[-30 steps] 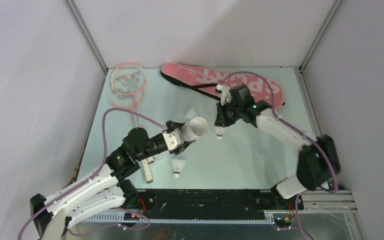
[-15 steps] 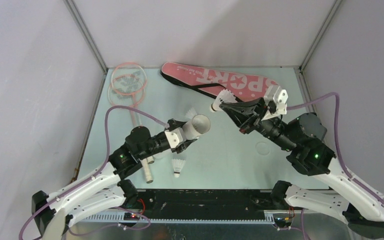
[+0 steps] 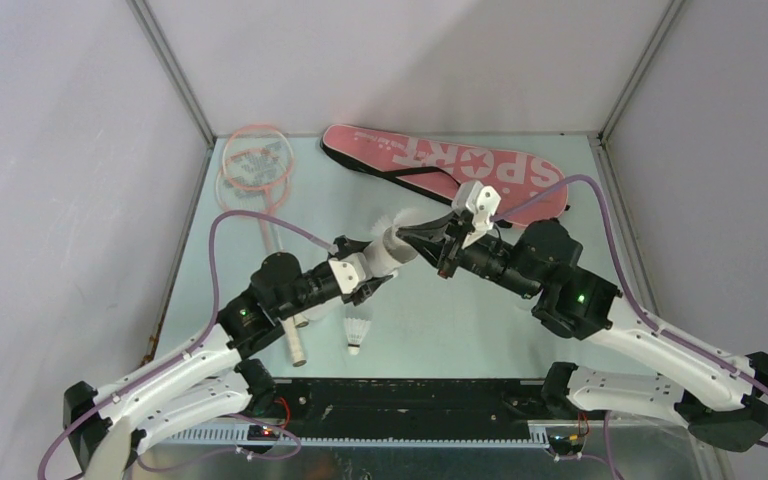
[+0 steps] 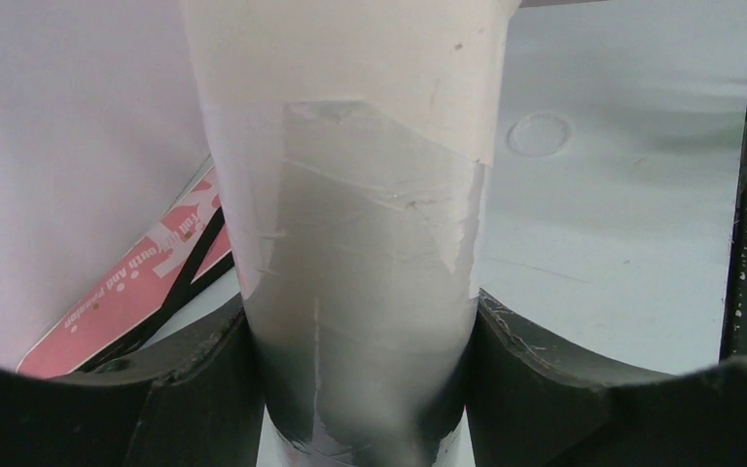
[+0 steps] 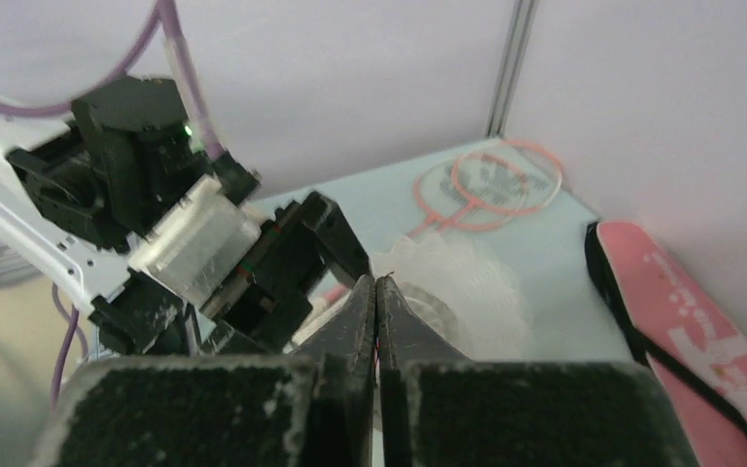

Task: Pack up the badminton gear
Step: Place the shuttlecock at the shuttle tube.

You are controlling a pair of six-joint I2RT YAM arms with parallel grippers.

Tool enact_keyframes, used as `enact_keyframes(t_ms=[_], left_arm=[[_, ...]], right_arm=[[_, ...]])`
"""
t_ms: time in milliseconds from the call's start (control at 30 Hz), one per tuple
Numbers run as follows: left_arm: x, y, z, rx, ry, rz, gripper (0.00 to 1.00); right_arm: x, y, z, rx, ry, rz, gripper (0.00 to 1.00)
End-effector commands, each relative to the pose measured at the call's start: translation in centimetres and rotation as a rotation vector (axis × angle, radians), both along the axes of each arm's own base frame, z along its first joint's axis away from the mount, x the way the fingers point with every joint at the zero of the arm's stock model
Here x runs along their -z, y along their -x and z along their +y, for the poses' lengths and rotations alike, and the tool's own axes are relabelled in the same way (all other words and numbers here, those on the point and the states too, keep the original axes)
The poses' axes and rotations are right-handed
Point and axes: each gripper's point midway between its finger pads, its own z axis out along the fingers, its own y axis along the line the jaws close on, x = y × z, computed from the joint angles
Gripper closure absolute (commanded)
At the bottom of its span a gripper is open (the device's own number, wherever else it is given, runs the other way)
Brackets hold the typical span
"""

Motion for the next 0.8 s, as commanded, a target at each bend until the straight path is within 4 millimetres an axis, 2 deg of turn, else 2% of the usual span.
enact_keyframes(t_ms=[0, 100, 267, 367, 533, 767], left_arm=[[-2.5, 0.6, -0.1, 0.018, 0.077, -0.028, 0.62], [-2.5, 0.6, -0.1, 0.015, 0.08, -0.029, 0.62], [-2.5, 1.0, -0.3, 0.044, 0.073, -0.044, 0.62], [-2.4, 1.4, -0.4, 0.07, 0.058, -0.054, 0.62], [-2.4, 1.9, -0.4, 0.103, 0.04, -0.078, 0.63], [-2.4, 2.1, -0.9, 0.134, 0.03, -0.092, 0.63]], right_arm=[[2.8, 0.3, -0.2, 0.009, 0.059, 0.133, 1.0], [3.8, 0.6, -0.6, 0.014, 0.076, 0.195, 1.0], [3.7, 0.6, -0.8, 0.014, 0.034, 0.216, 1.0], [3.8, 0.4, -0.4, -0.005, 0.013, 0.254, 1.0], [5.1, 0.1, 0.0, -0.058, 0.03, 0.36, 1.0], [6.6, 0.2, 1.2, -0.099, 0.089, 0.419, 1.0]])
